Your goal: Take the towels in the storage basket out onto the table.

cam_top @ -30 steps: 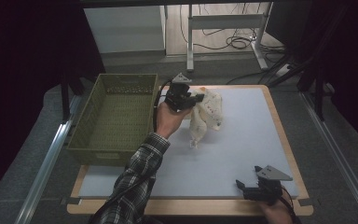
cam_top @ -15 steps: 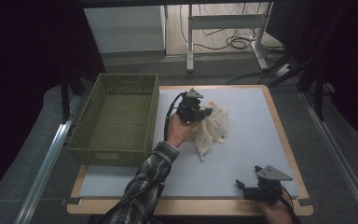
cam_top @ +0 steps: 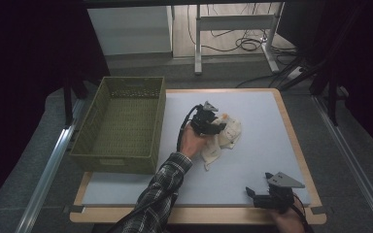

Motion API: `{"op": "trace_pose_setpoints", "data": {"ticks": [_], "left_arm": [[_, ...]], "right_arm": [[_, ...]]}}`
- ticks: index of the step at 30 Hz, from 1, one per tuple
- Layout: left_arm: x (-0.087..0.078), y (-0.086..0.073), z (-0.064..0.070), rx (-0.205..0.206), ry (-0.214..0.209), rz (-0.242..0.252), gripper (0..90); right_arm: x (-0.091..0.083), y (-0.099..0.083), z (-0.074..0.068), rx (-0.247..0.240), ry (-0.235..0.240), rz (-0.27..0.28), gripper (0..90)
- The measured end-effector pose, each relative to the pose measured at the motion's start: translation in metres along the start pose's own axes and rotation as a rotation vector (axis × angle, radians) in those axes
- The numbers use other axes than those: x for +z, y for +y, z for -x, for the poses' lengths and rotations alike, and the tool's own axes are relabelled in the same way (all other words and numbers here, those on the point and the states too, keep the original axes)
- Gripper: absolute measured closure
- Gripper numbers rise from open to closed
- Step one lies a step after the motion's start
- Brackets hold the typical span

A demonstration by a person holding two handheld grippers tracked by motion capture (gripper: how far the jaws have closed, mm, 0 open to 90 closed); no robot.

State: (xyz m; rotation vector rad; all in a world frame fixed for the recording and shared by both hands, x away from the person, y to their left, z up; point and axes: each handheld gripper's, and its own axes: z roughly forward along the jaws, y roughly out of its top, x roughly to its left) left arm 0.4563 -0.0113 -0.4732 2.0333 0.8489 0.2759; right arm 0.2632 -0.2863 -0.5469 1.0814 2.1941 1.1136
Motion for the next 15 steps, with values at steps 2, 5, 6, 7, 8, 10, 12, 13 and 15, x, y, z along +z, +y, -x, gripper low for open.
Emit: {"op": "trace_pose_setpoints", "data": {"ticks": [2, 5, 6, 7, 8, 10, 12, 13, 15], "left_arm": [[-0.004, 0.001, 0.000, -0.006, 0.001, 0.013, 46.5], [-0.011, 0.005, 0.002, -0.012, -0.002, 0.033, 39.6], [-0.014, 0.006, 0.003, -0.011, -0.002, 0.039, 38.1], [-0.017, 0.007, 0.004, -0.006, -0.002, 0.041, 37.1], [-0.020, 0.008, 0.005, -0.003, 0.000, 0.048, 36.8], [-0.028, 0.009, 0.007, -0.001, -0.003, 0.059, 35.4], [-0.033, 0.009, 0.009, -0.006, -0.007, 0.072, 34.3], [-0.037, 0.008, 0.009, -0.012, -0.006, 0.078, 33.8], [-0.043, 0.004, 0.011, -0.024, -0.012, 0.096, 32.9]], "right_arm": [[0.000, 0.000, 0.000, -0.001, 0.000, 0.000, 6.8], [0.000, 0.000, 0.000, -0.003, 0.001, -0.001, 6.8], [0.000, 0.000, 0.000, -0.003, 0.002, -0.001, 6.8], [0.000, 0.000, 0.000, -0.004, 0.002, -0.001, 6.8], [0.000, 0.000, 0.000, -0.004, 0.002, 0.000, 6.8], [0.000, 0.000, 0.000, -0.005, 0.002, 0.000, 6.8], [0.000, 0.000, 0.000, -0.004, 0.003, -0.001, 6.7], [0.000, 0.000, 0.000, -0.005, 0.005, -0.001, 6.7], [0.000, 0.000, 0.001, -0.007, 0.008, -0.001, 6.7]]}}
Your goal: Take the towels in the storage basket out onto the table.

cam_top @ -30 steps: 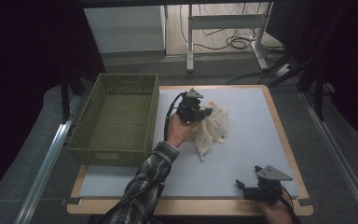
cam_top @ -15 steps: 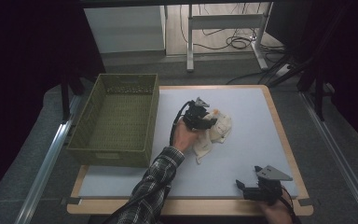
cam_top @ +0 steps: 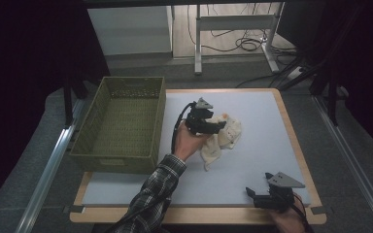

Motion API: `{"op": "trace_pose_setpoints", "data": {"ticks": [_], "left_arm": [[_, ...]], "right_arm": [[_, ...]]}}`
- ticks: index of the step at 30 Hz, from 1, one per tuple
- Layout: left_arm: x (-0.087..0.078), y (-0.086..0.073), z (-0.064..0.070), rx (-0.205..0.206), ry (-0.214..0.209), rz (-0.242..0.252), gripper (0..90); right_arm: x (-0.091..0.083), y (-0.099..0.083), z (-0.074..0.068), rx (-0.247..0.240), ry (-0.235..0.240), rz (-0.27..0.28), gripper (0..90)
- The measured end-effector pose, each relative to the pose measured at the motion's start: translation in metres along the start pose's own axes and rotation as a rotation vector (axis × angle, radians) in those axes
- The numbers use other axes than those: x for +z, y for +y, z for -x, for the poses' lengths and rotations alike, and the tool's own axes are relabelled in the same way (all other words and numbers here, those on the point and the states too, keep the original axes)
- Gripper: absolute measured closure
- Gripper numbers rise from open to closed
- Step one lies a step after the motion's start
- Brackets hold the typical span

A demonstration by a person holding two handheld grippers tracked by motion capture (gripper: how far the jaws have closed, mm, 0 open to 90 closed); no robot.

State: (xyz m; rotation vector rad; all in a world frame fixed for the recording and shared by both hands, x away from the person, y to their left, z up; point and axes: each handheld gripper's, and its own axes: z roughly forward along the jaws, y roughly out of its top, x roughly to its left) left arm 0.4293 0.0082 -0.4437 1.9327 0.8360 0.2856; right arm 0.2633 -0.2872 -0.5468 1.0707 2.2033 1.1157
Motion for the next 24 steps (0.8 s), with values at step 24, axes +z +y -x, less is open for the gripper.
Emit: {"op": "trace_pose_setpoints", "data": {"ticks": [24], "left_arm": [[-0.041, -0.074, 0.025, 0.012, -0.038, -0.011, 38.7]], "right_arm": [[0.001, 0.001, -0.001, 0.010, -0.012, -0.006, 7.6]]}}
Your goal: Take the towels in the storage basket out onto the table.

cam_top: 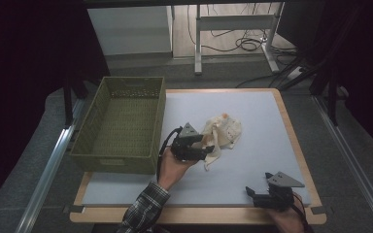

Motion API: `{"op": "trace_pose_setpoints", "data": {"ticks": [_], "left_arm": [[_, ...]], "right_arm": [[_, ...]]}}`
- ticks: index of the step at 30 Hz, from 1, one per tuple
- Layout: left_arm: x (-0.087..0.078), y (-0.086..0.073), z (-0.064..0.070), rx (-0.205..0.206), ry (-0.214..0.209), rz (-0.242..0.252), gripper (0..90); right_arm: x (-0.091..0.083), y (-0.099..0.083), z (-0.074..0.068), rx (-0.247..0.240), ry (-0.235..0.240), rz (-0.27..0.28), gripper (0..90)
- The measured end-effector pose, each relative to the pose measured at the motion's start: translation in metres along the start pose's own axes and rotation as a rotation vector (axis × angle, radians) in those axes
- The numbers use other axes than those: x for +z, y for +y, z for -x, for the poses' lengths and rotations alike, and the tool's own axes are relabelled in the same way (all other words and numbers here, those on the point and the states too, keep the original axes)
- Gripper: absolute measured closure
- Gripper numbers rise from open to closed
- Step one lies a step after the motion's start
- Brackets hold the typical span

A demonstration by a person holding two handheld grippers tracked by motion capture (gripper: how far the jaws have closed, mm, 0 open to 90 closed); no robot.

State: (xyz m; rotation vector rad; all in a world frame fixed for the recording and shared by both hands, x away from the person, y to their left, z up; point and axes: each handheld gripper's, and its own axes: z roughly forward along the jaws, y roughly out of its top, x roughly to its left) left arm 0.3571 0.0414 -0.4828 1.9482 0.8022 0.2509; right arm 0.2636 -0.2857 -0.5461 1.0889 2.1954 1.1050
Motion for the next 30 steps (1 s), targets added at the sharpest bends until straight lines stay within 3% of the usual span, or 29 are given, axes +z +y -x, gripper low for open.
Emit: {"op": "trace_pose_setpoints", "data": {"ticks": [8, 11, 16, 20, 24, 30], "left_arm": [[0.007, -0.028, 0.004, 0.008, -0.020, -0.035, 48.8], [0.010, -0.033, 0.006, 0.011, -0.033, -0.048, 53.5], [0.015, -0.039, 0.006, 0.008, -0.051, -0.067, 60.4], [0.020, -0.044, 0.005, -0.004, -0.052, -0.078, 61.6], [0.025, -0.047, 0.002, 0.010, -0.050, -0.087, 59.6], [0.031, -0.047, 0.001, 0.036, -0.051, -0.094, 56.5]], "right_arm": [[-0.004, 0.001, 0.005, 0.020, -0.005, 0.004, 21.3], [-0.005, 0.005, 0.005, 0.037, 0.031, -0.002, 27.7], [-0.001, 0.017, 0.002, 0.023, 0.080, -0.021, 37.7], [0.005, 0.032, 0.007, 0.015, 0.102, -0.029, 46.1], [0.014, 0.046, 0.017, 0.042, 0.138, -0.032, 51.7], [0.035, 0.065, 0.030, 0.042, 0.179, -0.041, 60.2]]}}
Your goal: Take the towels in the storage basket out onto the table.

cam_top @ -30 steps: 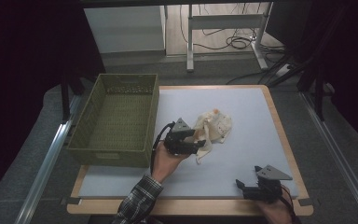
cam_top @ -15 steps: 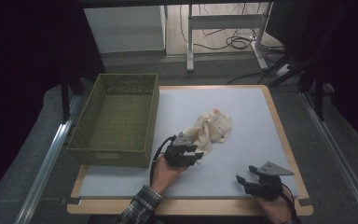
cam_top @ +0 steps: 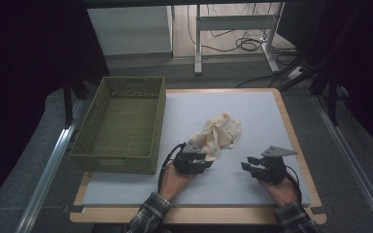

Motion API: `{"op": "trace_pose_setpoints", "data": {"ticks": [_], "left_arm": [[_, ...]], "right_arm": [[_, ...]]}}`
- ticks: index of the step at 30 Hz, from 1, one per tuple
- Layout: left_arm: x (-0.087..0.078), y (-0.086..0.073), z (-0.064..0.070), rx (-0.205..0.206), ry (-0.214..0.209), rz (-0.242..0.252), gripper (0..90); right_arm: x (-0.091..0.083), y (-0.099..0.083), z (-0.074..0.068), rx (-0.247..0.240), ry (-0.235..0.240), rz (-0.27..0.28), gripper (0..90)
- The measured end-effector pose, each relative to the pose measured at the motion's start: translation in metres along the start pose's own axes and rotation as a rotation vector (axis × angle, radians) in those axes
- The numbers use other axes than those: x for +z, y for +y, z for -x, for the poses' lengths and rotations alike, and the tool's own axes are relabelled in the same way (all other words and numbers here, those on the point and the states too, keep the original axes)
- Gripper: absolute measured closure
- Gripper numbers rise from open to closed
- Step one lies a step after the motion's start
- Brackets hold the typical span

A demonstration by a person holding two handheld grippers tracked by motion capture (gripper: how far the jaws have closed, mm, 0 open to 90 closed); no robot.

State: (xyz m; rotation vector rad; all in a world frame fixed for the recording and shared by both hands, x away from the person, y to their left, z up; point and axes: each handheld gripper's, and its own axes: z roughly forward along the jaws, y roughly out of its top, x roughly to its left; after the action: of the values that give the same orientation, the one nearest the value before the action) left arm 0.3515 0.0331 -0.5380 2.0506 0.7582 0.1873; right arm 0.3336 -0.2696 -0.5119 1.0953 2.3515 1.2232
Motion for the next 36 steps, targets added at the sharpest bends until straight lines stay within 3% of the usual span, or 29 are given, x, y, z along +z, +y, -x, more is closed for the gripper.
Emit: {"op": "trace_pose_setpoints", "data": {"ticks": [7, 17, 21, 24, 29, 32, 36], "left_arm": [[0.007, 0.003, 0.000, 0.020, 0.006, -0.049, 54.6], [0.009, 0.006, -0.003, 0.026, 0.015, -0.078, 53.3], [0.010, 0.005, 0.000, 0.036, 0.040, -0.079, 55.1], [0.011, 0.005, 0.003, 0.066, 0.064, -0.088, 55.9], [0.011, 0.005, 0.005, 0.066, 0.105, -0.087, 64.5], [0.011, 0.005, 0.005, 0.058, 0.127, -0.085, 73.7], [0.008, 0.004, -0.001, 0.015, 0.082, -0.066, 83.4]], "right_arm": [[0.024, 0.026, 0.010, -0.044, 0.005, -0.006, 65.7], [0.061, 0.048, 0.019, -0.045, 0.008, -0.021, 65.5], [0.075, 0.051, 0.020, -0.065, 0.000, -0.057, 65.5], [0.083, 0.049, 0.017, -0.112, -0.034, -0.099, 68.4], [0.081, 0.045, 0.016, -0.145, -0.091, -0.089, 85.4], [0.078, 0.043, 0.018, -0.108, -0.077, -0.080, 87.6], [0.069, 0.041, 0.019, -0.098, -0.051, -0.077, 88.1]]}}
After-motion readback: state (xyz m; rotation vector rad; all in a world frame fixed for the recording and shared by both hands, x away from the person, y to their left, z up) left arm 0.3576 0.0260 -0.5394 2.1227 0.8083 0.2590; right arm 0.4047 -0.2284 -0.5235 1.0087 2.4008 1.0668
